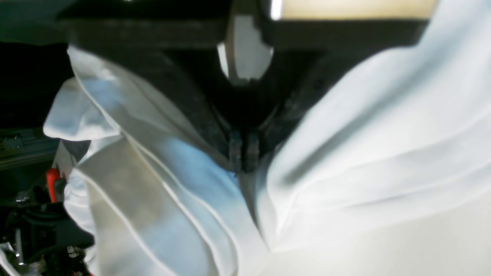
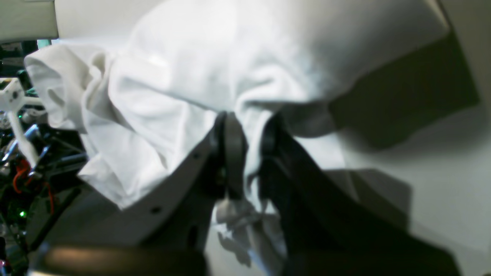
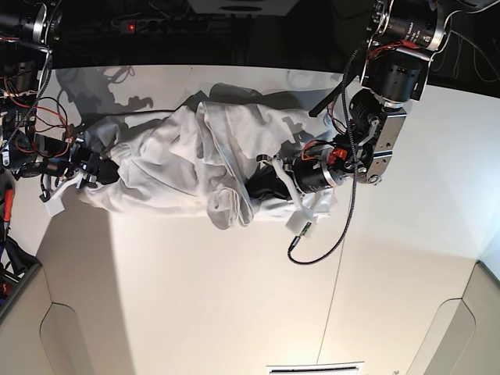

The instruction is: Layout the t-shirt on the table in an organized manner, then fold the t-shirt properly

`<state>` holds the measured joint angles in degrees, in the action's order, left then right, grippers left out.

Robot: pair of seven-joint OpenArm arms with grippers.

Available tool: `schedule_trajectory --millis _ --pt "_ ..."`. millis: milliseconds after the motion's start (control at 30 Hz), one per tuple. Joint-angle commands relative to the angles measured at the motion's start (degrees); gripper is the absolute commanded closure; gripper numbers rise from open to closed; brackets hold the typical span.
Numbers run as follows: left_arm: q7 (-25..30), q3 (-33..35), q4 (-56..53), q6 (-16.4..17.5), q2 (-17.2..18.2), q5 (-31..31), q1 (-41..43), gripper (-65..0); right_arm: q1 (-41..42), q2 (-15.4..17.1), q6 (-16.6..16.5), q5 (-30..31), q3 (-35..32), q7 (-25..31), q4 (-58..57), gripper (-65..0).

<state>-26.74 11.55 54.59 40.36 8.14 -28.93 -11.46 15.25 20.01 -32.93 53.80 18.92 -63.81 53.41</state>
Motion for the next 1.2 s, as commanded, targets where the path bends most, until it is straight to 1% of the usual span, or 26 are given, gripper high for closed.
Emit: schedule_trajectory --millis 0,100,167,267,367,533,600,667,733,833,900,967,1000,1100,1133,1167 --pt "-1.7 0.0 0.2 -0.4 0.2 0.8 -0.4 0.0 1.4 0.8 -0.3 2.2 0.2 0.0 2.8 0.0" --pt "-1.7 0.0 0.2 -0.4 0.2 -0.5 -0.4 0.0 1.3 -0.2 -0.3 2.2 0.2 -2.7 9.4 0.0" --pt "-1.8 0.0 0.2 -0.4 -0.1 -0.6 -0.4 0.0 1.1 -1.7 -0.3 2.2 0.2 -4.4 14.8 0.0" --pt "-1.8 0.0 0.2 -0.4 -1.2 -0.6 -0.4 0.0 1.1 -5.0 -0.3 2.6 0.2 -7.7 22.4 0.0" --pt "-2.3 0.0 0.2 -0.4 -3.0 -0.5 -0.4 0.0 1.1 -9.2 -0.3 2.6 -0.3 -8.5 28.3 0.0" --pt "-3.5 0.0 0.2 -0.4 -7.1 -0.4 -0.4 0.0 0.9 -15.8 -0.3 2.2 -4.4 -8.4 30.4 0.0" --pt "-3.5 0.0 0.2 -0.4 -8.5 -0.4 -0.4 0.0 0.4 -17.9 -0.3 2.2 -7.1 -8.2 30.4 0.0" --pt "-3.2 0.0 0.2 -0.4 -9.3 -0.5 -0.7 0.0 -0.2 -19.3 -0.3 1.9 -9.8 -8.2 30.4 0.0" --pt "-3.2 0.0 0.5 -0.4 -9.4 -1.4 -1.0 0.0 -0.5 -20.1 -0.3 1.5 -12.1 -8.0 30.4 0.0" --pt "-3.6 -0.6 3.3 -0.4 -9.0 -2.1 -1.0 0.0 -0.7 -20.0 -0.3 0.0 -13.7 -7.1 30.4 0.0" --pt "-5.3 -2.3 6.1 -0.4 -9.1 -2.2 -0.9 0.0 -0.7 -20.0 -0.3 -0.8 -13.6 -6.9 30.4 0.0" --pt "-8.0 -4.3 9.2 -0.4 -9.1 -3.9 -0.9 0.0 -0.7 -20.0 -0.3 -0.9 -13.6 -6.9 30.4 0.0" --pt "-9.7 -5.6 10.8 -0.4 -9.1 -5.2 -0.9 -1.3 -0.8 -19.9 -0.3 -0.9 -13.6 -6.9 30.4 0.0" --pt "-15.7 -9.0 15.7 -0.4 -9.0 -9.2 -0.9 -13.8 -0.8 -19.4 -0.3 -1.0 -13.6 -7.0 30.4 0.0" --pt "-18.0 -10.2 17.2 -0.4 -9.0 -10.1 -0.9 -16.6 -0.8 -19.1 -0.3 -1.1 -13.6 -7.0 30.4 0.0" --pt "-20.2 -11.4 18.6 -0.4 -8.9 -11.0 -0.9 -17.7 -0.8 -18.7 -0.2 -1.1 -13.6 -7.0 30.4 0.0"
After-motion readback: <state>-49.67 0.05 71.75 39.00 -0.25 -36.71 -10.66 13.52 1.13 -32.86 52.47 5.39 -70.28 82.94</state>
